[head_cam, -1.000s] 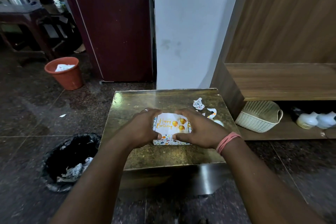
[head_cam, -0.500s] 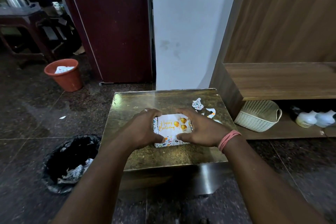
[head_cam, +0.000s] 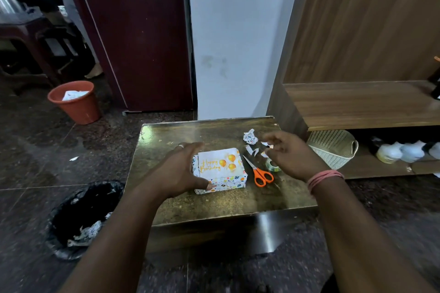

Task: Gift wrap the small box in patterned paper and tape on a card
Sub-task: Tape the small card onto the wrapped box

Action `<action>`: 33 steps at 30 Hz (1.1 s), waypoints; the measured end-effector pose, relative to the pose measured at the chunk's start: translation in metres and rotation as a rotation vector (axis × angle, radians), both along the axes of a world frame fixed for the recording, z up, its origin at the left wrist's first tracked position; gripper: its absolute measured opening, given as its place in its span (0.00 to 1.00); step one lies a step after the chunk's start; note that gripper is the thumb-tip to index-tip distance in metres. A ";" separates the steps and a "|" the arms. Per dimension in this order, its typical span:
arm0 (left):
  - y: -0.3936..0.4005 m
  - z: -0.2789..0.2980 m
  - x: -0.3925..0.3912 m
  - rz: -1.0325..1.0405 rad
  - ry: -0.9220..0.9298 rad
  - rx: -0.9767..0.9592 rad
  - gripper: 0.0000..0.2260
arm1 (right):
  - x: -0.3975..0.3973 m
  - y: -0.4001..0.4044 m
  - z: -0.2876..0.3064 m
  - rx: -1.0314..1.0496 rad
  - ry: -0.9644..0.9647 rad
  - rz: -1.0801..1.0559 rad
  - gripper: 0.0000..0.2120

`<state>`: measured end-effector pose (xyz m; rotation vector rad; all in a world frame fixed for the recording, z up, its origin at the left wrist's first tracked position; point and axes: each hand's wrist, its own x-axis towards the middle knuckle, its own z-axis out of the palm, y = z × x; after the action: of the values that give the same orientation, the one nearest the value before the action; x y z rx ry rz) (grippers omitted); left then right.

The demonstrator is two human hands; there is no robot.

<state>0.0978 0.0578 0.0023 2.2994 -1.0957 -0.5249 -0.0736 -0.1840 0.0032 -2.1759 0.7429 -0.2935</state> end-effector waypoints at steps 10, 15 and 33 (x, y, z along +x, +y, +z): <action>-0.010 0.002 -0.013 0.001 -0.098 -0.080 0.43 | -0.010 -0.011 -0.013 -0.151 0.365 -0.117 0.12; -0.013 0.003 -0.015 0.024 -0.109 -0.162 0.36 | -0.006 -0.005 -0.021 -0.187 0.465 -0.118 0.08; -0.042 0.023 -0.070 0.076 0.640 -0.647 0.13 | -0.021 0.045 0.027 0.703 -0.255 0.188 0.08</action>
<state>0.0279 0.0154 0.0248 1.4511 -0.7108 -0.6879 -0.0949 -0.1387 0.0305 -1.4904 0.4063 -0.1704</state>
